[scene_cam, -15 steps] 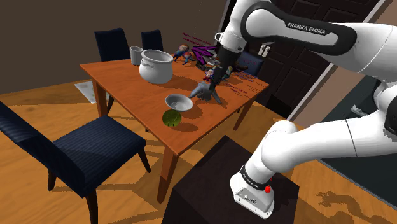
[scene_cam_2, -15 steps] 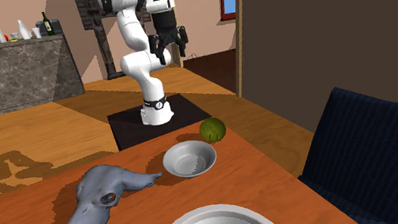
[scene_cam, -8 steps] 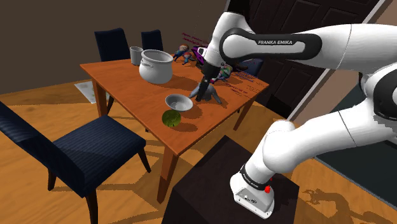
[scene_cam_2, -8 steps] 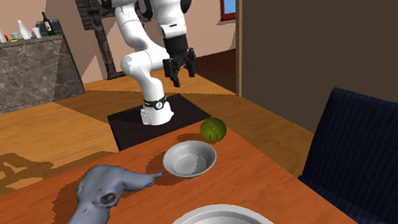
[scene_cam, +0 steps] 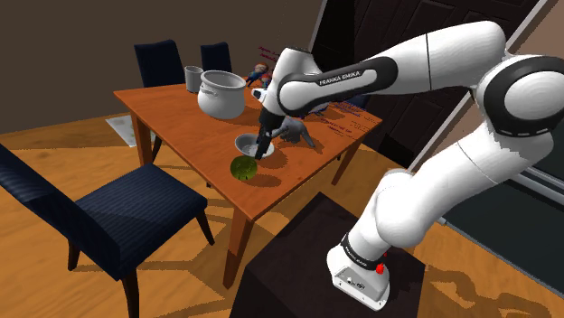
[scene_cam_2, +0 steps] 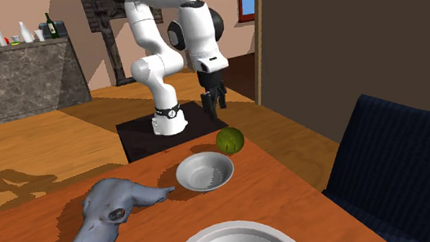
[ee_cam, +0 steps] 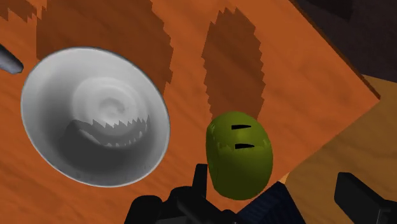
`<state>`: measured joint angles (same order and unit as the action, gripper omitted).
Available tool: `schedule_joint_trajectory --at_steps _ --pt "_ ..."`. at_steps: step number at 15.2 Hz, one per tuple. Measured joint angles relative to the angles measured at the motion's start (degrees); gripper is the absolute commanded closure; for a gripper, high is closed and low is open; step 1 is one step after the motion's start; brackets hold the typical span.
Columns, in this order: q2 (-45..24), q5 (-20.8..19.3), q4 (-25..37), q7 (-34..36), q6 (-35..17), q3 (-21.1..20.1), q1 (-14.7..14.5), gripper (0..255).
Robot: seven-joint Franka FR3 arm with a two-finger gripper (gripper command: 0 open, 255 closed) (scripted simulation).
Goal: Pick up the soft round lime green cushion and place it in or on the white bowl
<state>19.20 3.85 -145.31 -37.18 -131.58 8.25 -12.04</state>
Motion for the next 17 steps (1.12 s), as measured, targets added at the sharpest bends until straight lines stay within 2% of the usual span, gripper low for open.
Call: schedule_joint_trajectory --at_steps 3,9,17 --pt "-5.6 1.7 0.6 -4.5 -5.5 0.6 -1.7 0" --pt "-10.5 3.6 0.0 -6.6 -11.1 0.8 -2.6 0" --pt "-11.4 4.0 -0.5 -7.0 -12.5 0.8 -2.8 0"
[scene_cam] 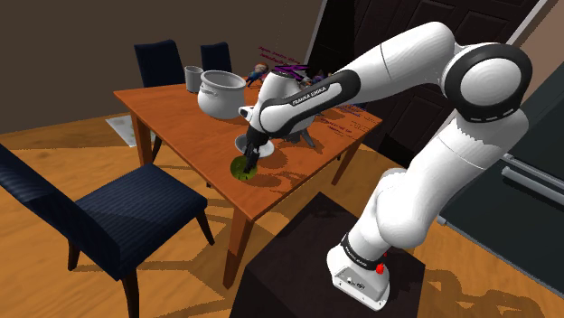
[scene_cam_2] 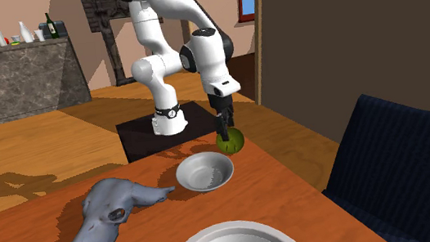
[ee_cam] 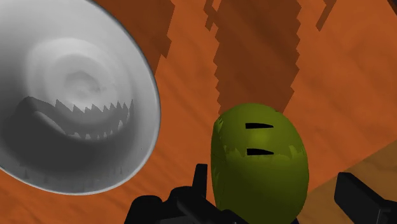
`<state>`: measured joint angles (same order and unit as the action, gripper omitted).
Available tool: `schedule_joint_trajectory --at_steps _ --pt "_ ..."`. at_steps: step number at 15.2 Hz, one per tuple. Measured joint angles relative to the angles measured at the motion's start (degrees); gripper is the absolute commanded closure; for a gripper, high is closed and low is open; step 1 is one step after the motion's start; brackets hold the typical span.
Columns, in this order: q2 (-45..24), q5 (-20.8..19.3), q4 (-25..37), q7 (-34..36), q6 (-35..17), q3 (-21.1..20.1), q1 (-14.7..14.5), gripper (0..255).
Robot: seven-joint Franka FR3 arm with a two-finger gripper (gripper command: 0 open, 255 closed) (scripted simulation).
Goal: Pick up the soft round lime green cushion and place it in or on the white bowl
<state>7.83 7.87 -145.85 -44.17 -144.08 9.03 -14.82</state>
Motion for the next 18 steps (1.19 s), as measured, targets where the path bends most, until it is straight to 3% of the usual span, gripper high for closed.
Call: schedule_joint_trajectory --at_steps 1,11,18 --pt "0.0 0.0 0.0 0.0 0.0 0.0 0.0 255" --pt "0.0 0.0 0.0 0.0 0.0 0.0 0.0 255" --pt "3.6 -1.6 1.6 1.7 5.1 -0.4 0.4 255"
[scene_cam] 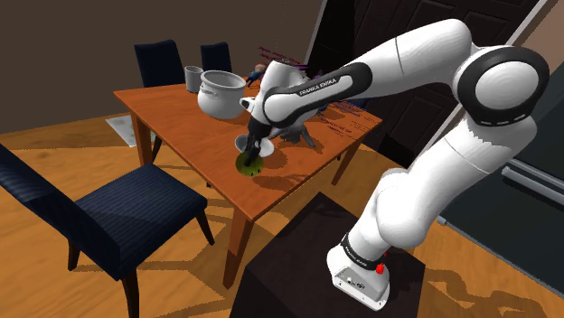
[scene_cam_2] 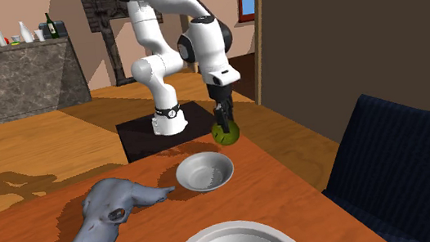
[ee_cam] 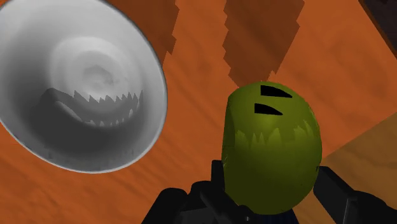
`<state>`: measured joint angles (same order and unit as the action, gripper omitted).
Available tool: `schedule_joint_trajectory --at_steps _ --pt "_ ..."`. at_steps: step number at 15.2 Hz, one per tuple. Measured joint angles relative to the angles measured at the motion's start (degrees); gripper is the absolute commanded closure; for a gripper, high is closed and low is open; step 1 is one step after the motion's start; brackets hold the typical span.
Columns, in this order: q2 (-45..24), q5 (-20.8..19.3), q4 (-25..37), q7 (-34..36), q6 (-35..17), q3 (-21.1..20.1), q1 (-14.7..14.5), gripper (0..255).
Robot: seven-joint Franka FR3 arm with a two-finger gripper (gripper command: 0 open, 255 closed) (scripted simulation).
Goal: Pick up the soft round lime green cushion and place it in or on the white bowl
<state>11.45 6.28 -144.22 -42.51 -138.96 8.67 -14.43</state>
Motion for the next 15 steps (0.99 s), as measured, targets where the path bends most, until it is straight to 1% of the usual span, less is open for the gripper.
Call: schedule_joint_trajectory --at_steps 15 --pt "6.1 -2.1 6.4 2.2 12.4 -0.5 0.7 255"
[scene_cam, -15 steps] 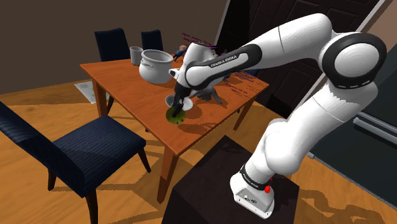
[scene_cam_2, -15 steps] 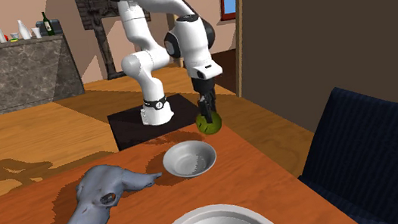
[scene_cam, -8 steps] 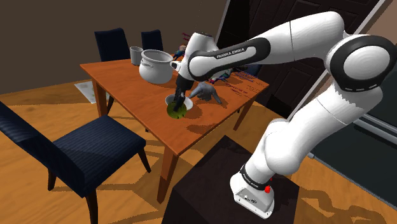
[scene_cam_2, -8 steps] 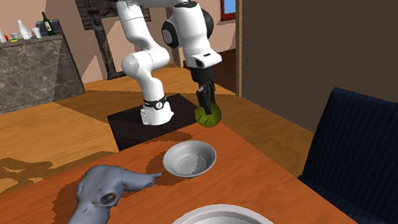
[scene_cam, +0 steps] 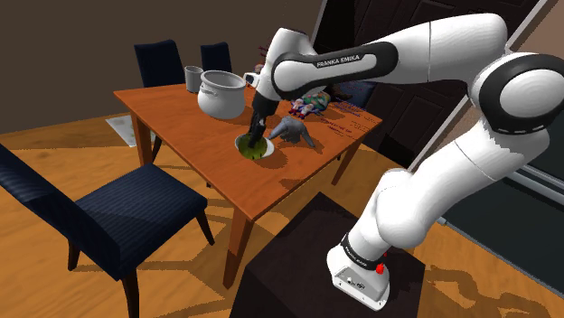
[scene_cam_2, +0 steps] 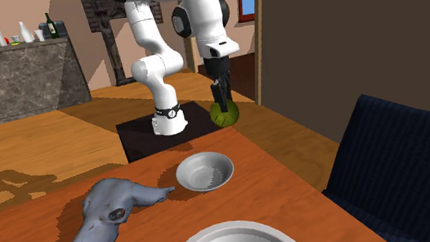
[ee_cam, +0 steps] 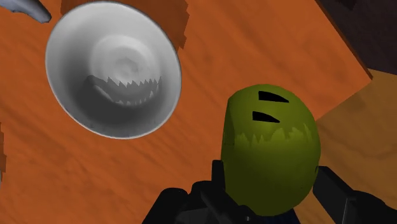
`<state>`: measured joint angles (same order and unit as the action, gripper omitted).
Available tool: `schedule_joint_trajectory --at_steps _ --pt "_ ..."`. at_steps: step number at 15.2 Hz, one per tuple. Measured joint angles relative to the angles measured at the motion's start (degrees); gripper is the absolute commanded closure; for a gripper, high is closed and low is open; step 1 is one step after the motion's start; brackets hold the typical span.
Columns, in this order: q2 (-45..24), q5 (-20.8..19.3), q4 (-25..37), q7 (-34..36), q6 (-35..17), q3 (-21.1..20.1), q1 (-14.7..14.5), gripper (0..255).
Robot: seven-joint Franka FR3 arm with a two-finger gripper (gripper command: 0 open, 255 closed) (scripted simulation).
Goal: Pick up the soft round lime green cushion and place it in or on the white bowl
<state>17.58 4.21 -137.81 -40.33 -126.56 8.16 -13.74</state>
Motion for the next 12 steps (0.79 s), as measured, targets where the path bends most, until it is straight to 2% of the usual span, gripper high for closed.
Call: schedule_joint_trajectory --at_steps 4,12 --pt "-1.3 -0.2 3.5 -2.6 2.4 1.9 1.0 255" --pt "-10.3 1.6 15.3 -13.7 6.5 8.9 4.4 255"
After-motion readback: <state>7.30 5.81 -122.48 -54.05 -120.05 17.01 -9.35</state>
